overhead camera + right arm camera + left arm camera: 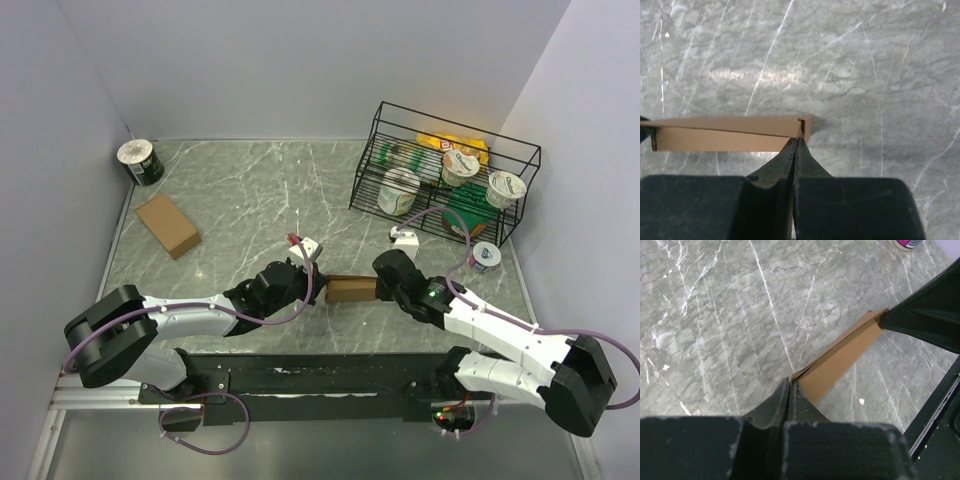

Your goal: Fold the paper box

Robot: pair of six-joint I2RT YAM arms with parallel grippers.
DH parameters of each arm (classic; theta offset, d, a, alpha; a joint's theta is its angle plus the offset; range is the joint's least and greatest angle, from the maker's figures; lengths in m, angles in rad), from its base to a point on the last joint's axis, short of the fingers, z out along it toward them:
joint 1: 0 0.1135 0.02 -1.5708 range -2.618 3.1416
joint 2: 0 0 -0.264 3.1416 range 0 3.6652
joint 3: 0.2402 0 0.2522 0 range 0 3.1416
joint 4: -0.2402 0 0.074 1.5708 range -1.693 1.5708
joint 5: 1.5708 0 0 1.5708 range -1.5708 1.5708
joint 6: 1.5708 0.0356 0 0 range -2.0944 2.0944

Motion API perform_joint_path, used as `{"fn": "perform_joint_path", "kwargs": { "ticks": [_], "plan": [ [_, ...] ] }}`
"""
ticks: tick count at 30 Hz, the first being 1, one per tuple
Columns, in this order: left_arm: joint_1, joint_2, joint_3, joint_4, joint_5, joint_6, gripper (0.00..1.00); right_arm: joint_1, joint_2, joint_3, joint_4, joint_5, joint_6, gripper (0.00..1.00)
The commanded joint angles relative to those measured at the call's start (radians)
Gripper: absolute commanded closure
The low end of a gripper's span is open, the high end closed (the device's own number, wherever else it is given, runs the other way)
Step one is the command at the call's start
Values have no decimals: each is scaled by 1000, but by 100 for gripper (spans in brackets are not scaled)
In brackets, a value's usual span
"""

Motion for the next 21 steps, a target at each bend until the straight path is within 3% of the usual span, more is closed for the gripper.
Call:
{"fn": "perform_joint_path", "kwargs": {
  "ticks": [1, 2, 3, 4, 9, 14, 21],
  "plan": [
    [5, -18, 6, 11, -12, 43, 99, 1, -28, 6, -180, 4, -6, 88],
    [5, -21, 6, 11, -10, 48, 99, 1, -47, 18, -200, 2, -10, 81],
    [6, -22, 6, 10, -4, 57, 99, 1, -56, 23, -207, 0, -10, 65],
    [5, -27, 6, 5, -3, 61, 99, 1, -76, 29, -213, -3, -10, 59],
    [5, -27, 18, -13, 10, 84, 99, 1, -144, 72, -216, -36, -36, 39],
    [6, -30, 18, -18, 17, 106, 99, -1, -157, 123, -178, -68, -156, 39],
    [5, -32, 19, -21, 24, 141, 99, -99, -61, 209, -124, -223, -352, 57]
  ]
}}
